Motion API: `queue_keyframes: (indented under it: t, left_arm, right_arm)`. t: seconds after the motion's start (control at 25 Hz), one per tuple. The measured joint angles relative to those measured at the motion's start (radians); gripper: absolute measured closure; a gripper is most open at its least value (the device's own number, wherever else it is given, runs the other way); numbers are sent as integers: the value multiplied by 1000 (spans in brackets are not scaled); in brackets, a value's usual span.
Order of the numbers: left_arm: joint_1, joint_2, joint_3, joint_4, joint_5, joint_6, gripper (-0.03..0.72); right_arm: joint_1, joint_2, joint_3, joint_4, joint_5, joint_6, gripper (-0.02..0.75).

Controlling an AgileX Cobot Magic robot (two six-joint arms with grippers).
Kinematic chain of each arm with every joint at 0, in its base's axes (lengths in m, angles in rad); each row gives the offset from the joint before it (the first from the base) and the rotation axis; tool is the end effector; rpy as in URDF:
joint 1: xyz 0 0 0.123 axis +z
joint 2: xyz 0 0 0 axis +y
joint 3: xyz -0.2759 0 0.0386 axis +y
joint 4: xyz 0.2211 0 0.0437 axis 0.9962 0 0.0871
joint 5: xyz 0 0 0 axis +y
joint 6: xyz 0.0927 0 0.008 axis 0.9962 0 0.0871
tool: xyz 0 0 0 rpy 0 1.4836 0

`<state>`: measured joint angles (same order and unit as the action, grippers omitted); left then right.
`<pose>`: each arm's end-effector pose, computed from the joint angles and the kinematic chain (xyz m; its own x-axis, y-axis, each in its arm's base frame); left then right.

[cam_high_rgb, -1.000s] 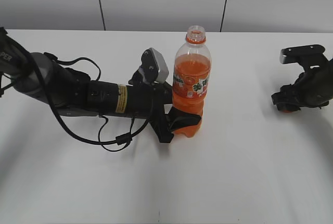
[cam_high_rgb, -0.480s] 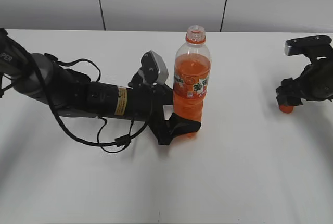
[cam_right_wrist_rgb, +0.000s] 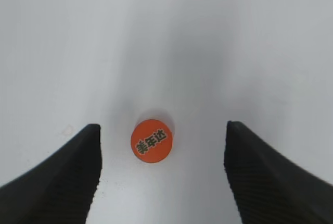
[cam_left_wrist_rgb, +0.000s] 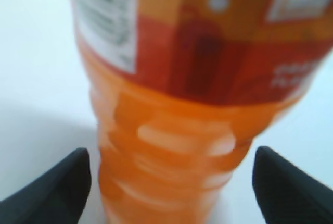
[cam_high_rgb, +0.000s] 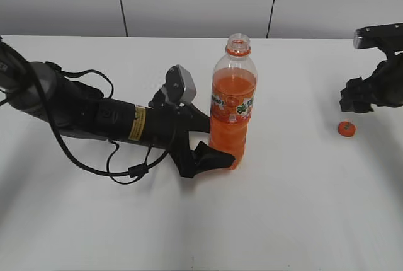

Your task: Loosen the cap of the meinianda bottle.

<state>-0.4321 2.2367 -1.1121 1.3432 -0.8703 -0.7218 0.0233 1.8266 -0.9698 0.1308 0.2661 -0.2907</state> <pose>0.3161 -0.2220 0.0920 -0.1888 0.4420 -0.8769 0.9746 0.1940 -0.1120 0.3323 0.0109 0.1617 -0.8406 -0.1833 -0.5097 -0.1809 0.9820 -0.0547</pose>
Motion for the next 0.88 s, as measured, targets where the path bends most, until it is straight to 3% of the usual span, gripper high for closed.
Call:
queue_keyframes:
  t: [0.16, 0.48, 0.72, 0.88]
  left_arm:
    - [41, 0, 0, 55, -6, -23, 111]
    - [109, 0, 0, 294, -30, -180, 111]
    - [156, -22, 0, 381, -39, -241, 111]
    - [180, -76, 0, 410, 72, -250, 111]
  right_arm:
    - [0, -15, 0, 1, 1, 0, 186]
    - [0, -60, 0, 1, 2, 0, 186]
    - [0, -108, 0, 0, 1, 0, 186]
    - [0, -144, -6, -5, 1, 0, 186]
